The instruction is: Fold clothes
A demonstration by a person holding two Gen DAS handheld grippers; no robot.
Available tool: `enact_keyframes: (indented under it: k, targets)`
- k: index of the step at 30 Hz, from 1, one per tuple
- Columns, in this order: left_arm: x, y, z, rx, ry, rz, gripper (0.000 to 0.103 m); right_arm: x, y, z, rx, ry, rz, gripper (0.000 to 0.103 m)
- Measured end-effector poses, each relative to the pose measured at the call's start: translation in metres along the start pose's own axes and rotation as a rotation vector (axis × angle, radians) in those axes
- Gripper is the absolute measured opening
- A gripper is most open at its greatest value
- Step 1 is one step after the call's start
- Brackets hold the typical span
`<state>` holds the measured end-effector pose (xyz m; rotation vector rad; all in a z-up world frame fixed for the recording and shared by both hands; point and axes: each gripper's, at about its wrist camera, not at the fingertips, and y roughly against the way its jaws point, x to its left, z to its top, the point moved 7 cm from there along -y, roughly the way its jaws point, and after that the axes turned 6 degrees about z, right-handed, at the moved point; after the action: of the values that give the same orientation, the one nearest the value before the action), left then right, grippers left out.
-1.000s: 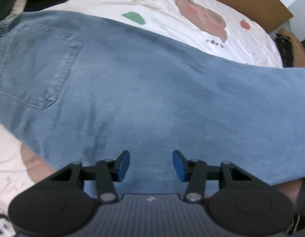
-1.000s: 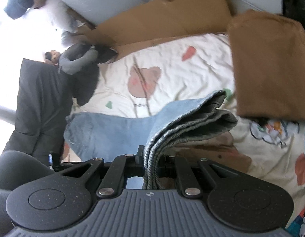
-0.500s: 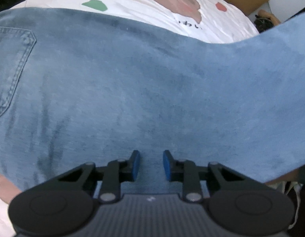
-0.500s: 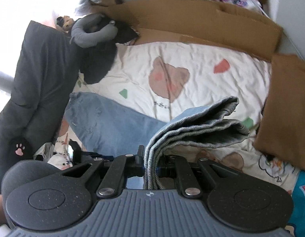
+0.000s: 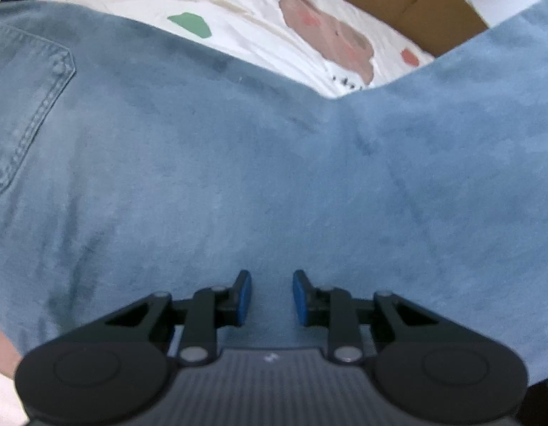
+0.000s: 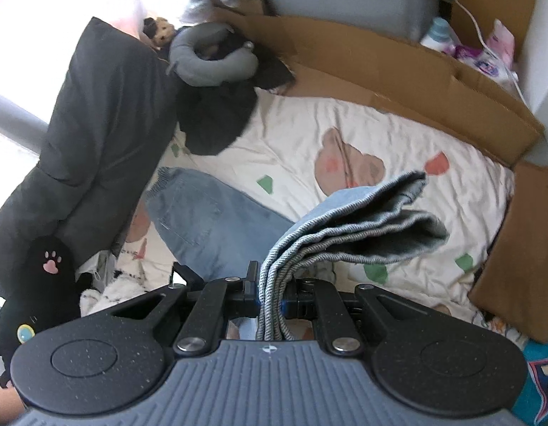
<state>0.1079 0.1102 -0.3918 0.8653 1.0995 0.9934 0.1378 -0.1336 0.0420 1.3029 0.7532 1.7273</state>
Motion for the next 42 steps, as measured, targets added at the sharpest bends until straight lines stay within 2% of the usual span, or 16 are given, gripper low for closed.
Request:
enact_keyframes:
  k: [5,11,14,17,22,30,37,42]
  targets:
    - [0.000,-0.006,-0.017,0.040,-0.061,0.005,0.024,0.010,-0.013,0.001,0.012,-0.001,0.017,0.009]
    - [0.010,-0.006,-0.032,0.059,-0.063,0.002,0.023,0.010,-0.025,-0.005,0.001,-0.040,0.042,0.009]
    - [0.011,-0.004,-0.034,0.054,-0.059,-0.003,0.021,0.007,-0.029,-0.015,-0.016,-0.074,0.074,0.009]
    - [0.009,-0.006,-0.033,0.055,-0.089,0.000,0.009,0.002,-0.034,-0.027,-0.046,-0.066,0.075,0.009]
    - [0.002,-0.011,-0.029,0.073,-0.146,0.008,0.009,-0.005,-0.041,-0.039,-0.106,-0.083,0.107,0.009]
    - [-0.017,-0.026,0.001,0.050,-0.169,0.004,0.009,-0.021,-0.050,-0.046,-0.189,-0.102,0.182,0.010]
    - [-0.042,-0.036,0.045,0.019,-0.218,0.030,0.009,-0.028,-0.053,-0.048,-0.206,-0.112,0.210,0.010]
    - [-0.056,-0.047,0.083,-0.004,-0.229,0.060,0.009,-0.022,-0.059,-0.050,-0.200,-0.124,0.268,0.010]
